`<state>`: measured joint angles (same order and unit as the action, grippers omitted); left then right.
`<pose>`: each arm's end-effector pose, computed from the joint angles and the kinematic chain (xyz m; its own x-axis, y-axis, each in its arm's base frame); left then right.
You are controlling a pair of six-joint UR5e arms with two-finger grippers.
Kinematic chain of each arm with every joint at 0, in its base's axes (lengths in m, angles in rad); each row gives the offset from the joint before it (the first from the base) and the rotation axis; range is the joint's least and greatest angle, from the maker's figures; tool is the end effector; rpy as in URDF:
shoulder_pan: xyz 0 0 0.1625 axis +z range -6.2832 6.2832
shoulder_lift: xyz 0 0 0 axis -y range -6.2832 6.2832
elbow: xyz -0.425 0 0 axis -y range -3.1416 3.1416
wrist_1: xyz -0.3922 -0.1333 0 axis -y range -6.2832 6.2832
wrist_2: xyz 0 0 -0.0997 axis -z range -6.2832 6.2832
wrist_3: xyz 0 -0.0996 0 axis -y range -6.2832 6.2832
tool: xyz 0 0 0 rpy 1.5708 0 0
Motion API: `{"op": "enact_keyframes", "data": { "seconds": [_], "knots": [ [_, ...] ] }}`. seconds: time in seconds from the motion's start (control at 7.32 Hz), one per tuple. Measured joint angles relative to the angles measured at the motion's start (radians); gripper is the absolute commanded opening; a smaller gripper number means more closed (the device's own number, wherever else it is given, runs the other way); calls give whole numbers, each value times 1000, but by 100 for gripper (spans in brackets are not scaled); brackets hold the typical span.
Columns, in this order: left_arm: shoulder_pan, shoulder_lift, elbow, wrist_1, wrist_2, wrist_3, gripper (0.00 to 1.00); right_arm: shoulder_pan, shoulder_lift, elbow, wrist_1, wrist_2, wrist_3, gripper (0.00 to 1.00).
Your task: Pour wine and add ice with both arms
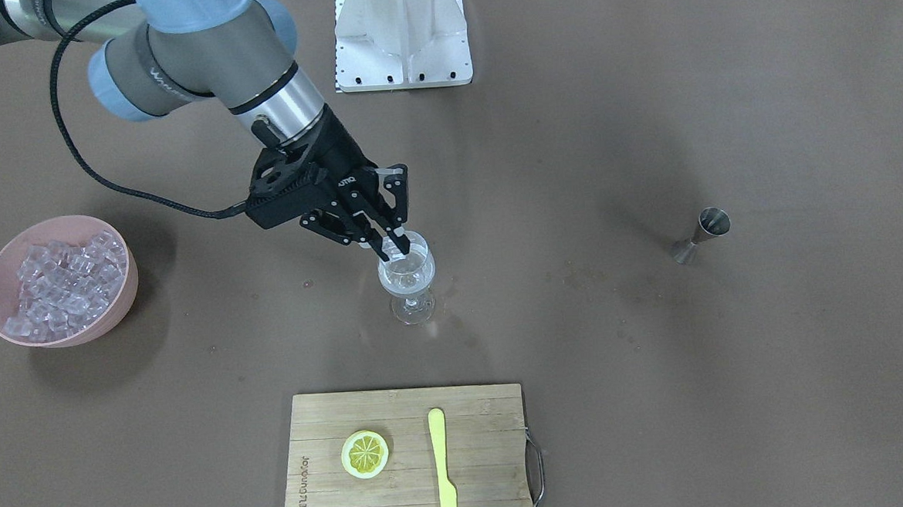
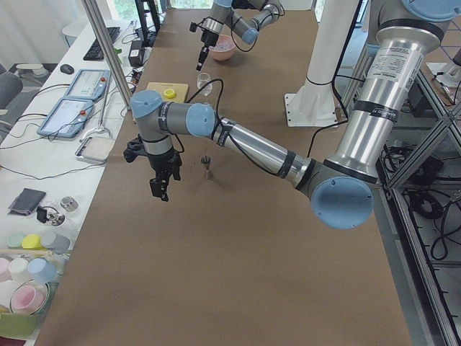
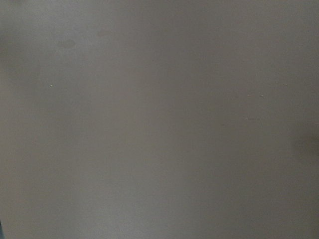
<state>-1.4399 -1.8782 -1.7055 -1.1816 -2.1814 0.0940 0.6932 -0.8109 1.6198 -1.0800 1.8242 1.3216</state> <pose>0.0011 -0.5919 0.4760 0.7925 0.2293 -0.5651 -0.2056 0.9728 0.1064 -0.4562 -0.5198 0.1166 0.3064 -0.0559 0.9503 -0.3686 0.9134 0.1726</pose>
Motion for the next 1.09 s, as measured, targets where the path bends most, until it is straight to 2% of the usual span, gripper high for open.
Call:
{"op": "enact_keyframes", "data": {
  "seconds": [0.27,0.96,1.09],
  "knots": [
    [-2,6,1,-5,-9,2,98,-12,13,-16,6,1,12,0],
    [-3,7,1,-6,-10,0,98,21,-30,16,3,70,4,0],
    [-3,8,1,-7,-10,-1,98,29,-29,16,-1,78,10,59]
  ]
}}
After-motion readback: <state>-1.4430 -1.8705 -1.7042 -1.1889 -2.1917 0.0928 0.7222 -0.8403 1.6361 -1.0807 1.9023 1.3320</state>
